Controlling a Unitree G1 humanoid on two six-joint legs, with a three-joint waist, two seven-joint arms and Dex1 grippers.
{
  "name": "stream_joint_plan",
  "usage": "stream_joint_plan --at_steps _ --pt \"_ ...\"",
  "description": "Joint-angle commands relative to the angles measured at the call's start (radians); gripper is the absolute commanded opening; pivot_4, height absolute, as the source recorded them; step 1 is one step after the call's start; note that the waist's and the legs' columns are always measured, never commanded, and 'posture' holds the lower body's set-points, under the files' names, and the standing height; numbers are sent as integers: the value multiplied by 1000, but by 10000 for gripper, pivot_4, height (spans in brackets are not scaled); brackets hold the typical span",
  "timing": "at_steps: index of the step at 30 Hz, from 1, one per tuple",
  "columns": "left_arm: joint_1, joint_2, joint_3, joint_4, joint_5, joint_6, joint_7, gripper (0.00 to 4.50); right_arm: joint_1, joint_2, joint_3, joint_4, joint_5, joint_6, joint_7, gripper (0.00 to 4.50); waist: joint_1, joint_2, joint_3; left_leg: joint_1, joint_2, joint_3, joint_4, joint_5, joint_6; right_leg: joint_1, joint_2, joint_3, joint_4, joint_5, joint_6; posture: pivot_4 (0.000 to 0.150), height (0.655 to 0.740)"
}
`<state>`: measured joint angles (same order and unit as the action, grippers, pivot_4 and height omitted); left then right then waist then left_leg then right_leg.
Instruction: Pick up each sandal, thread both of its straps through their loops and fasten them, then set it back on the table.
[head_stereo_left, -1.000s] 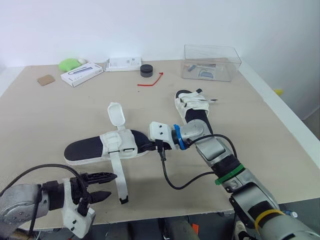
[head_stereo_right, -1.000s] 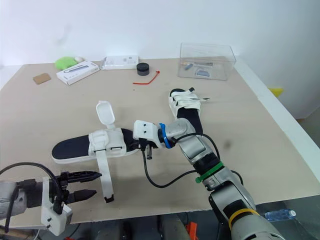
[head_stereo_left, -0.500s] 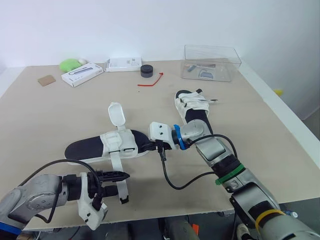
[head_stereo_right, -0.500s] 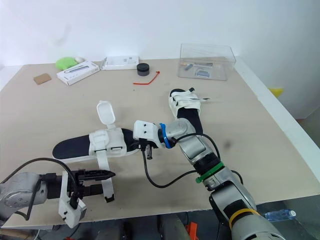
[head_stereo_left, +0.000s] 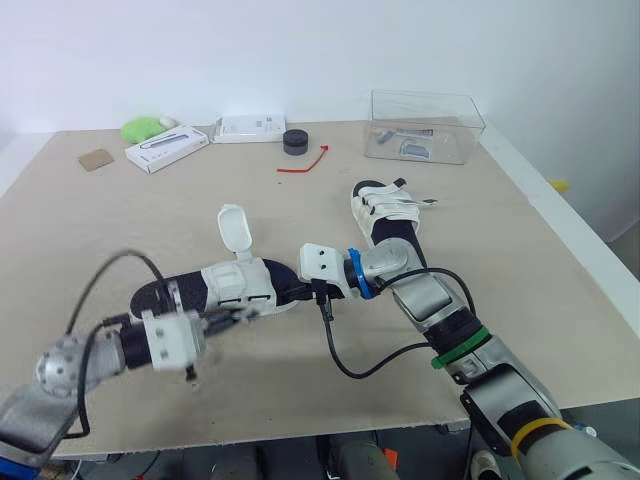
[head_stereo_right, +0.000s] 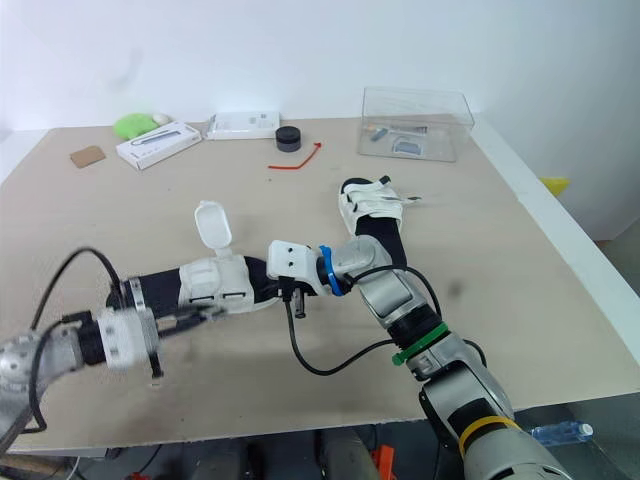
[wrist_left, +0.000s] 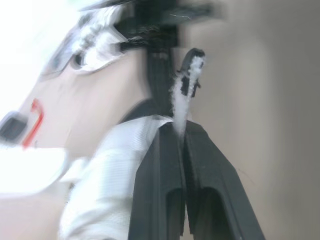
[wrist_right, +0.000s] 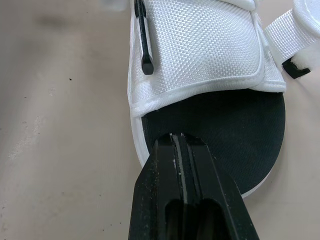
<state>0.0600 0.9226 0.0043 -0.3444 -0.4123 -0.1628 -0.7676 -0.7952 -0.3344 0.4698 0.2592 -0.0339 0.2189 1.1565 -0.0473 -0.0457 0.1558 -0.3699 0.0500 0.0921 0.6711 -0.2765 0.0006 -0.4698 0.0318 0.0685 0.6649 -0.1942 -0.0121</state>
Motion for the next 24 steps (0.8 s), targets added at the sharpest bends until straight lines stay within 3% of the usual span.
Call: stream_joint_plan --at_steps 1,3,6,14,24 --pt "-59 -20 86 -37 -320 315 32 387 -11 -10 10 19 -21 1 12 0 0 0 0 0 0 -1 0 0 0 0 0 0 0 0 0 1500 7261" --pt "-121 -38 131 -21 -525 489 65 387 -12 -10 10 21 -21 -1 13 0 0 0 0 0 0 -1 0 0 0 0 0 0 0 0 0 1500 7261" --pt "-202 -66 176 41 -666 646 91 387 -15 -10 10 25 -22 -5 14 0 0 -1 0 -1 -1 -2 1 0 -1 0 1 0 0 0 1 1500 7261" --pt "-364 -180 195 195 -738 849 111 387 -18 -10 5 27 -25 -6 12 0 0 -2 0 -1 -4 -4 1 1 -2 1 2 2 1 0 1 1500 7261" --pt "-409 -268 256 337 -690 908 108 387 -4 -24 2 1 -25 8 12 0 0 -2 0 -2 -4 -7 1 4 -6 1 2 2 1 0 1 1500 7261"
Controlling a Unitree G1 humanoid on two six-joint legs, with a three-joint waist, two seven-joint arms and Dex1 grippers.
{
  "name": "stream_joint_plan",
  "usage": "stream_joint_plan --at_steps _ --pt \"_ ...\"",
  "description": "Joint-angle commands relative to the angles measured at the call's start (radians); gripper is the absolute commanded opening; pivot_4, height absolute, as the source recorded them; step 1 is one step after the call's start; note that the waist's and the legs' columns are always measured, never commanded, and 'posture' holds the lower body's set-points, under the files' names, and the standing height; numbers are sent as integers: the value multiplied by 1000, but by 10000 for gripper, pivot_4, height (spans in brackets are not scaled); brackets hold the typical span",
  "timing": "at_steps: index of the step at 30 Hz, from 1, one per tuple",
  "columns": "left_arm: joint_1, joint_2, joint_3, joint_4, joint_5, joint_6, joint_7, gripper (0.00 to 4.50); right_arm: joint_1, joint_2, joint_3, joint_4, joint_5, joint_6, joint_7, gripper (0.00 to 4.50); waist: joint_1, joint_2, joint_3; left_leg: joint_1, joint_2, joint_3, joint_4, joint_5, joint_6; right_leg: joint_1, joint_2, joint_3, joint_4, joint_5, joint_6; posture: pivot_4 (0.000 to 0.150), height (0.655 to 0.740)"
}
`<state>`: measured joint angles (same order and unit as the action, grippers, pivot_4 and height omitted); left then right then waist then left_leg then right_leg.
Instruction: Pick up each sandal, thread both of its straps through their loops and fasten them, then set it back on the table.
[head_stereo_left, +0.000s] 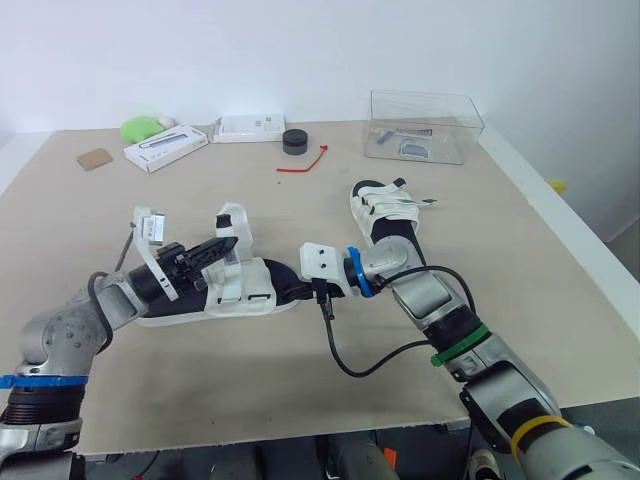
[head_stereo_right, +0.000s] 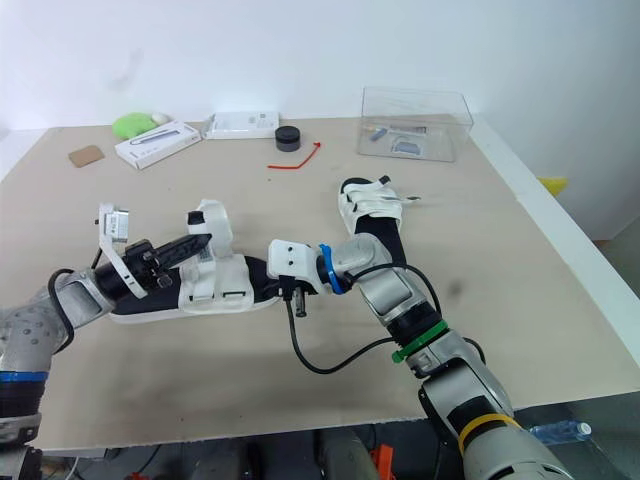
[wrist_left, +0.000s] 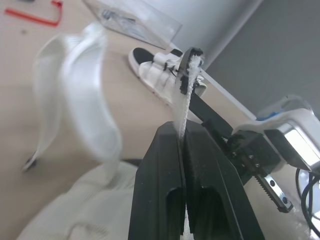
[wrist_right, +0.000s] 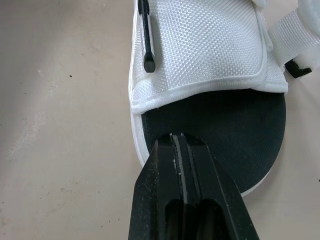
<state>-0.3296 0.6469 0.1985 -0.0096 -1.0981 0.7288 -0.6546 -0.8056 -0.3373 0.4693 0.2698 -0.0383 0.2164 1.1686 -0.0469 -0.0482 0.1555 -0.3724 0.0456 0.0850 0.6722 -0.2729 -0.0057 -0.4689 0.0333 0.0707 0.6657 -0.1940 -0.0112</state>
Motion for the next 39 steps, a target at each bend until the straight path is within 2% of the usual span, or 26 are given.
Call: stream_joint_plan --at_steps 1,7,17,26,37,39 --pt "-14 13 77 2 -7 26 -10 387 8 -22 2 -12 -20 12 0 0 0 0 0 0 0 -1 0 0 0 0 0 0 0 0 0 1500 7261" --pt "-4 11 136 -3 -10 75 -13 387 15 -24 5 -27 -20 19 0 0 0 0 0 -1 0 -3 0 0 -1 0 -1 0 0 0 0 1500 7261" --pt "-42 -30 116 60 17 105 -39 387 12 -15 11 -26 -22 16 3 0 0 0 0 -2 0 -4 0 1 -1 0 -2 -1 0 0 0 1500 7261" --pt "-79 -38 71 128 116 126 -60 387 19 -17 12 -39 -21 20 4 0 0 0 0 -2 -1 -5 0 1 -1 0 -2 -2 0 0 0 1500 7261" --pt "-106 -37 18 198 277 60 -134 387 16 -17 9 -38 -21 24 4 0 0 -1 0 -2 -1 -6 0 1 -2 1 -2 -2 0 0 0 1500 7261" --pt "-114 -46 24 210 305 28 -132 6156 14 -15 9 -35 -22 25 3 0 0 -1 0 -2 -1 -6 0 1 -2 1 -2 -2 0 0 0 1500 7261"
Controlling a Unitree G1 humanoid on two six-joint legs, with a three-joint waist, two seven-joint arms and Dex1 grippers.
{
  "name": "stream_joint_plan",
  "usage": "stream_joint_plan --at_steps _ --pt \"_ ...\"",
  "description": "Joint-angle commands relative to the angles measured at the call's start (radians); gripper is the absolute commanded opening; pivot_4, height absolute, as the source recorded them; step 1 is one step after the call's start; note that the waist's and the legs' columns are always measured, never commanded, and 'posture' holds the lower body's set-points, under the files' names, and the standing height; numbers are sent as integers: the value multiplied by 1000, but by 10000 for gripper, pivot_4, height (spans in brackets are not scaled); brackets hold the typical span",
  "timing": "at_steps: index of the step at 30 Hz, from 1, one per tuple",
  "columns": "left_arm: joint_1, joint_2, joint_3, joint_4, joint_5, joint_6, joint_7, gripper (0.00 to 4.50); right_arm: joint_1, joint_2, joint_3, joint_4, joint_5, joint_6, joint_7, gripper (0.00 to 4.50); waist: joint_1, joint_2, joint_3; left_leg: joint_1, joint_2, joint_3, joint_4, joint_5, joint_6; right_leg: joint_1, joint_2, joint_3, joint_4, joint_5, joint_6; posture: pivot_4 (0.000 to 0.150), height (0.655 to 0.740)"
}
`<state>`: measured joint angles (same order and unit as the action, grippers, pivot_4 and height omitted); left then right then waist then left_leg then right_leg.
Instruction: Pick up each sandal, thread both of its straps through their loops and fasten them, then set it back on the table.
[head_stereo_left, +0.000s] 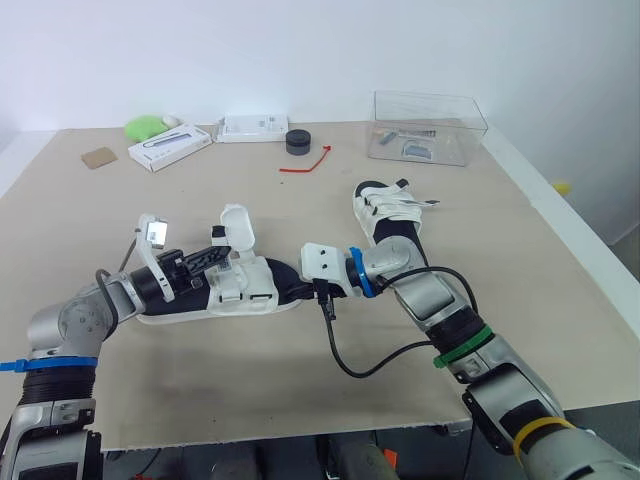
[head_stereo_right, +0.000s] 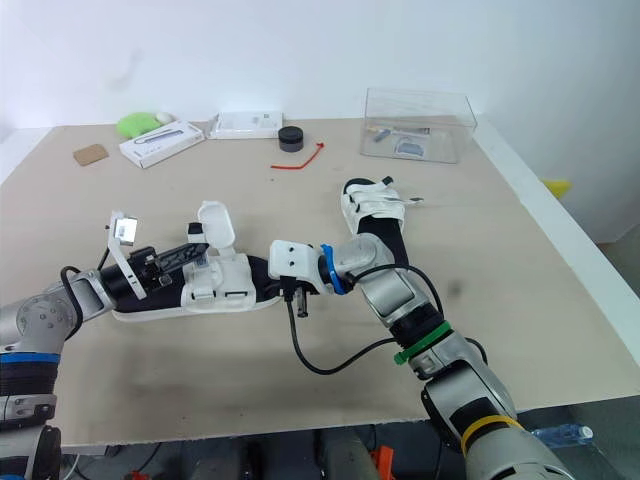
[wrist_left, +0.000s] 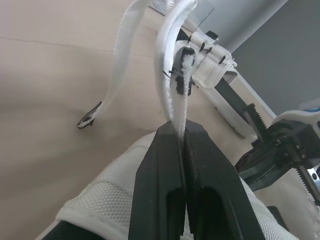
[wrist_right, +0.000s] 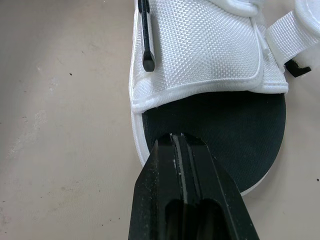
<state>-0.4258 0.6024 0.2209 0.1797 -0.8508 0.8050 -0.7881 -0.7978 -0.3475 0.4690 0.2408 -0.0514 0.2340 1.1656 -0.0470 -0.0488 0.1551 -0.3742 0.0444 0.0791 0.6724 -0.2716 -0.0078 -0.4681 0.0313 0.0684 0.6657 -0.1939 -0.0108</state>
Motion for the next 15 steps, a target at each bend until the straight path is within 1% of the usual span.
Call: stream_joint_plan --at_steps 1,3,11,15 --pt "-20 1 7 17 59 -49 -5 9109 6 -5 9 -6 -9 8 6 0 0 0 0 0 0 0 0 0 0 0 0 0 0 0 0 1500 7261" --pt "-18 13 10 6 88 -80 -13 18020 5 -4 8 -4 -9 8 5 0 0 0 0 0 0 0 0 0 0 0 0 0 0 0 0 1500 7261" --pt "-18 82 37 10 153 -140 -59 18020 3 3 10 3 -10 6 5 0 -1 0 0 0 0 0 0 0 0 0 0 0 0 0 0 1500 7261" --pt "-33 100 50 -13 151 -152 -82 18020 2 5 10 7 -11 4 5 0 0 0 0 0 1 0 0 0 0 0 0 -1 0 0 0 1500 7261"
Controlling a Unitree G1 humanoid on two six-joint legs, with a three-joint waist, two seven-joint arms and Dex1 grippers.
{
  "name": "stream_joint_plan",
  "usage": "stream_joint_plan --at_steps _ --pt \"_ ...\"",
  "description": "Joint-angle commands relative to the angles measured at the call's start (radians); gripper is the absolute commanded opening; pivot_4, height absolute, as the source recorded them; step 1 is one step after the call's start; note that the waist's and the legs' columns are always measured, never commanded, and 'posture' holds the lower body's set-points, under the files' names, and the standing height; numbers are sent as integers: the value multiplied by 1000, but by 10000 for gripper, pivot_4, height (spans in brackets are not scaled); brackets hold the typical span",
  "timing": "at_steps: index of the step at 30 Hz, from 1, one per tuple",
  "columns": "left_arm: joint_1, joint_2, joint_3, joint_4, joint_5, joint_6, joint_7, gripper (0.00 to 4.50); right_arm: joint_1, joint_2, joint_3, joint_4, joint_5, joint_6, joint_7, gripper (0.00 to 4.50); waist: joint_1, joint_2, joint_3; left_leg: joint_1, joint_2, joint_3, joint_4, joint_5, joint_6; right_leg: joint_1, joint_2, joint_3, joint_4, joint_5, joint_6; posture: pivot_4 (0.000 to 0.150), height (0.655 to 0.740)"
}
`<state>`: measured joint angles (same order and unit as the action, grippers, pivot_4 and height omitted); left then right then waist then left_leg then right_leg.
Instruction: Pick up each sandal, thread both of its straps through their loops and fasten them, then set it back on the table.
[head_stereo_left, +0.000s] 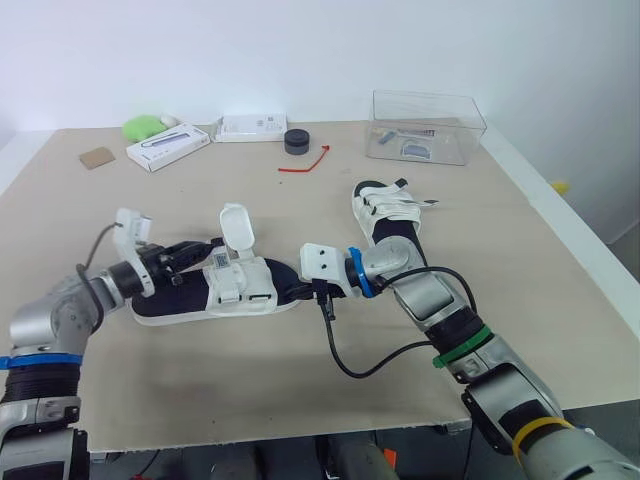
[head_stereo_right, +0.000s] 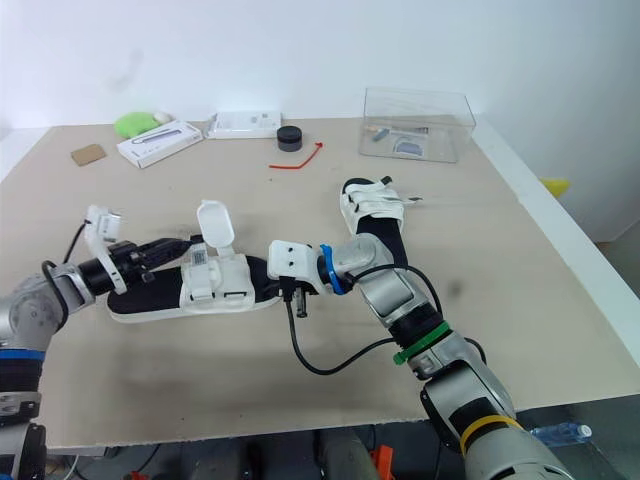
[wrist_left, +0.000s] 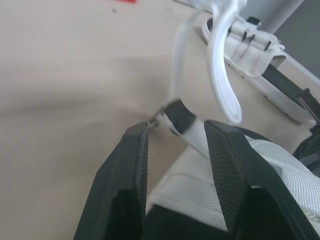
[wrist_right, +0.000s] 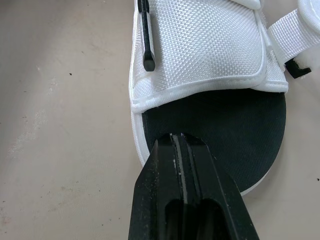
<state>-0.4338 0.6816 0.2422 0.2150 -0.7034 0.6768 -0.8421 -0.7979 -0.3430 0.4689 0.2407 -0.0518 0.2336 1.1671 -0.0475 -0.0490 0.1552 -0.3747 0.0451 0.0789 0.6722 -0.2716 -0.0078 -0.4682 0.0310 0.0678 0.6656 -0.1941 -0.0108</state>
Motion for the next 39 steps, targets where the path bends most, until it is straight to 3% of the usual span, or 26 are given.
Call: stream_joint_plan --at_steps 1,3,5,19,25,31,34,39 --pt "-24 22 30 -63 -4 -21 -33 15753 2 1 10 8 -10 4 3 0 0 0 0 0 0 0 0 0 0 0 0 0 0 0 0 1500 7261" --pt "-11 20 21 -93 0 -27 -45 9583 2 1 10 8 -11 3 3 0 0 0 0 0 0 0 0 0 0 0 0 0 0 0 0 1500 7261" --pt "7 14 2 -127 16 -45 -57 663 1 1 10 10 -11 2 3 0 0 0 0 0 0 0 0 0 0 0 0 0 0 0 0 1500 7261" --pt "-52 -24 -117 45 132 -10 -90 206 -2 5 10 13 -12 0 2 0 0 0 0 0 0 0 0 0 0 0 2 0 0 0 -1 1500 7261" --pt "-125 -51 -49 91 71 83 -59 206 3 1 9 6 -11 1 2 0 0 0 0 0 0 0 0 0 0 0 2 0 0 0 0 1500 7261" --pt "-257 -101 118 167 -98 315 40 206 5 1 9 2 -13 1 -2 0 -1 -1 0 -1 0 -1 1 0 0 0 2 -2 0 0 0 1500 7261" --pt "-258 -101 158 151 -153 399 52 7750 5 2 8 3 -13 0 -3 0 -4 -1 0 0 0 -1 1 0 0 0 1 -1 0 0 0 1500 7261" --pt "-296 -118 262 202 -244 539 146 33379 11 -2 9 -2 -13 -3 -3 0 -3 -2 0 -1 1 -1 1 0 0 0 0 -1 0 0 -1 1500 7261"
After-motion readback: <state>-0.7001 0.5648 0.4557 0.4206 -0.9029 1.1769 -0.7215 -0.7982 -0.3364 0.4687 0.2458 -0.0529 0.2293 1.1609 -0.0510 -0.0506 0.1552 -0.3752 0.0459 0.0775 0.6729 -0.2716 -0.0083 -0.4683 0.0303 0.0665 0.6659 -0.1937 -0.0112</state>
